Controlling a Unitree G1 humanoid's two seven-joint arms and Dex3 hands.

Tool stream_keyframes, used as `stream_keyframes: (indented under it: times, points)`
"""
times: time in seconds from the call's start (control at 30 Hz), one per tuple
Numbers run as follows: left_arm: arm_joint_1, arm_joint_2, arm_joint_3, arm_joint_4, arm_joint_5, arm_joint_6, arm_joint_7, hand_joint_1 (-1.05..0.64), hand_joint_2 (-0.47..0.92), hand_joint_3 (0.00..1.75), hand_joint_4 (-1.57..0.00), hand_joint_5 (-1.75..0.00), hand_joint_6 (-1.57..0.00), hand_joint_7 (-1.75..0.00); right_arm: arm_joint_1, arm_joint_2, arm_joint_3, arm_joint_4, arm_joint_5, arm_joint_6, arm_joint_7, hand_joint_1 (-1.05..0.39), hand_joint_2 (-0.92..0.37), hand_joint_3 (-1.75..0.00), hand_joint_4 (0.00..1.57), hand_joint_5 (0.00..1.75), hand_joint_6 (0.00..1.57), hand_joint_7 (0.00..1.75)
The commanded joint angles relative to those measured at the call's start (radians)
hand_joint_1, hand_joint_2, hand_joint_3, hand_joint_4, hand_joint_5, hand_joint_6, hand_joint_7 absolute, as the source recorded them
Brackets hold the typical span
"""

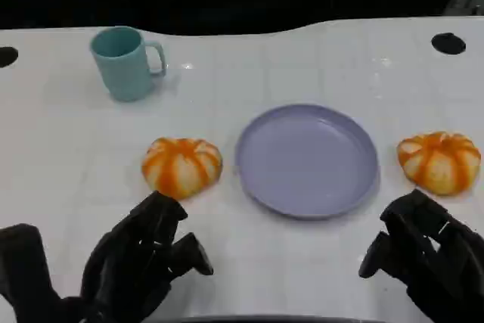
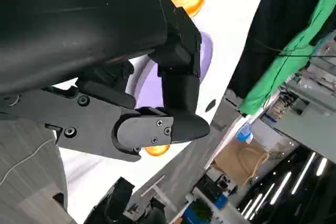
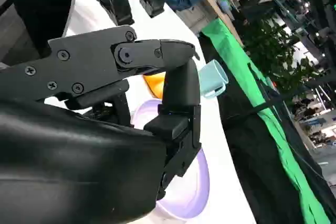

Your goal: Grasp the bread from the table and place it into the plate.

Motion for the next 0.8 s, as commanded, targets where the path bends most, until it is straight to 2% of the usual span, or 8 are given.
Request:
stream_keyframes:
  times: [0.03,0.5,0.8]
  points:
    - [-0.002,0.016,0.0,0.004,0.007,-0.019,-0.017,-0.58,0.92,0.41,-0.85,-1.75,-0.59,-1.75,0.002,-0.007,-0.008,-0.01,0.0,-0.01,-0.002,-0.5,-0.92,-0.23,0.63,1.75,0.52,1.55]
    - [-0.008,0.016,0.004,0.007,0.002,-0.013,-0.009,-0.57,0.92,0.43,-0.84,-1.75,-0.57,-1.75,-0.004,-0.006,-0.006,-0.016,0.003,0.003,-0.019,-0.52,-0.91,-0.22,0.63,1.75,0.51,1.55]
    - [-0.017,0.031,-0.005,0.025,0.022,-0.057,-0.049,-0.58,0.92,0.41,-0.81,-1.75,-0.54,-1.75,-0.004,-0.006,-0.002,-0.018,0.002,0.0,-0.019,-0.51,-0.92,-0.24,0.63,1.75,0.5,1.56]
